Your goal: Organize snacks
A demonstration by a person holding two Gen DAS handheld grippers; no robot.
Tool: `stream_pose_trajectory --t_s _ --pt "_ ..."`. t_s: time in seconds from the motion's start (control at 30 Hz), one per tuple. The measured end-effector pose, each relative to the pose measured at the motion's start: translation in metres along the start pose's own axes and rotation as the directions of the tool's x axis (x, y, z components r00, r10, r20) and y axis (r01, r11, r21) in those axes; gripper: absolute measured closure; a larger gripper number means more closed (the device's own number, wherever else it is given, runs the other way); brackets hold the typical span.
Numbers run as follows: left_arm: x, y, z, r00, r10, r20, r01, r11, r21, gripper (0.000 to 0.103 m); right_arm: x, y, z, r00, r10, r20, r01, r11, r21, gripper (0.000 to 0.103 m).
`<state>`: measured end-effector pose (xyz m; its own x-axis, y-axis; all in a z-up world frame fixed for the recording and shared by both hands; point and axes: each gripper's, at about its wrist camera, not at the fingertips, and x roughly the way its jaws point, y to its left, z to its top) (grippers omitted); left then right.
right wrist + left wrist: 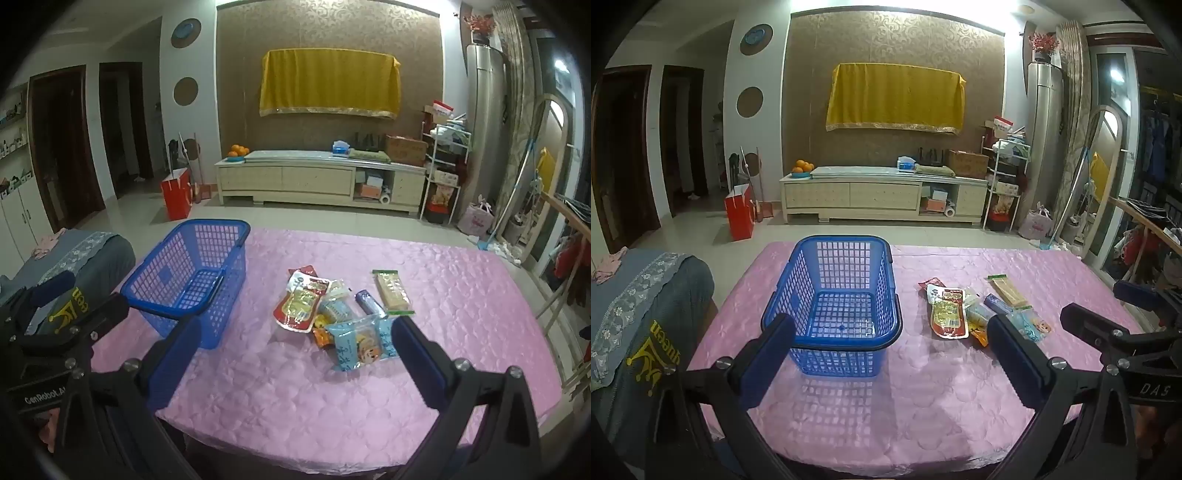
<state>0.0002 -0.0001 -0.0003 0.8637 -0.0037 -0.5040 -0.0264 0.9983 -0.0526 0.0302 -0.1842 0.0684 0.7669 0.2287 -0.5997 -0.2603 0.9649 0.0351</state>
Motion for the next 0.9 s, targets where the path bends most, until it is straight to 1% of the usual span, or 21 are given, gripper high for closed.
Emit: stream_pose_trajectory --t_s 0.03,0.07,0.3,0.33,0.53,0.57,0.9 --pt "0.0002 -0.0004 -0.0002 1.0 0.0 -0.002 0.0 1.0 0.0 0.0 -0.0001 0.0016 0.0 1.0 -0.001 0.0 0.001 1.0 -0.001 0.0" --pt "0.0009 0.0009 0.0002 1.0 -0.007 -0.011 0.007 1.0 -0.017 0.0 -0.0013 -0.0019 -0.0006 1.0 0.02 0.012 -0.02 0.999 0.025 0.0" --pt "0.005 0.0045 0.0016 1.0 0.005 0.003 -0.005 1.0 -0.018 0.0 -0.0021 0.0022 -0.0048 1.0 0.015 0.003 -0.016 1.0 0.014 0.0" --pt "0.0015 0.0029 -0.003 1.0 -0.003 -0.003 0.003 1.0 -0.01 0.0 -0.0024 0.0023 -0.0049 1.0 0.017 0.003 -0.017 1.0 0.011 0.0" --pt "0.0016 0.0033 -0.0024 1.0 -0.004 -0.007 0.004 1.0 -0.008 0.0 0.0026 0.0011 -0.0083 1.0 0.018 -0.002 -0.018 1.0 0.008 0.0" --pt "0.0007 0.0041 -0.0039 1.0 -0.004 -0.008 0.004 1.0 -0.008 0.0 -0.0001 0.0021 -0.0034 1.0 0.018 -0.01 -0.018 1.0 0.009 0.0" --pt "-0.0015 0.003 -0.0033 1.0 -0.007 -0.008 0.007 1.0 -0.011 0.0 0.0005 0.0025 -0.0023 1.0 0.023 -0.019 -0.022 1.0 0.005 0.0"
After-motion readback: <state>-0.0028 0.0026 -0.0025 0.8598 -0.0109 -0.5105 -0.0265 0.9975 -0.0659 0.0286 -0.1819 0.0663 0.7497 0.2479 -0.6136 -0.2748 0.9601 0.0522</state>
